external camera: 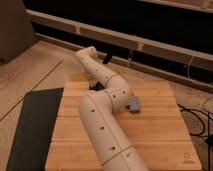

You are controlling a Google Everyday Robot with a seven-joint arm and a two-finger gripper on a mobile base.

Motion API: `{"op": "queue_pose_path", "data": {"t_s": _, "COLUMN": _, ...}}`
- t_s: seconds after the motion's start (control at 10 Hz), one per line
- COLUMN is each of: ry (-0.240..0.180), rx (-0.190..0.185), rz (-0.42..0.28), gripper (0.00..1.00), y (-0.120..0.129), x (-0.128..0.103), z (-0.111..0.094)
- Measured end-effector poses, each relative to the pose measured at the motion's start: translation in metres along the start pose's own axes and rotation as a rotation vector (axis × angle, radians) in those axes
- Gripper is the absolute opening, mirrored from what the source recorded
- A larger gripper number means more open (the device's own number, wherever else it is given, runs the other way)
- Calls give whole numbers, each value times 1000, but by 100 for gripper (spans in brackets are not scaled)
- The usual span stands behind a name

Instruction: Push the eraser across the table

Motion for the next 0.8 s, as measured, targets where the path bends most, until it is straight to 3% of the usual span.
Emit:
{"op": "queue_pose_path", "data": {"t_s": 0.2, "ry": -39, "rx": 80, "rz": -8, "gripper": 0, "y": -30, "x": -8, "z": -30}}
{"op": "queue_pose_path", "data": {"t_s": 0.3, "ry": -81, "rx": 111, "rz": -7, "gripper": 0, "y": -40, "x": -17, "z": -51}}
{"op": "queue_pose_path", "data": {"t_s": 0.4, "ry": -132, "rx": 119, "rz": -8, "gripper": 0, "y": -40, "x": -30, "z": -69}}
{"op": "queue_pose_path", "data": {"t_s": 0.5, "ry": -150, "rx": 120, "rz": -13, "gripper": 0, "y": -37, "x": -37, "z": -75}}
{"op": "queue_pose_path", "data": {"t_s": 0.8, "ry": -148, "rx": 119, "rz": -12, "gripper": 0, "y": -37, "x": -36, "z": -74}}
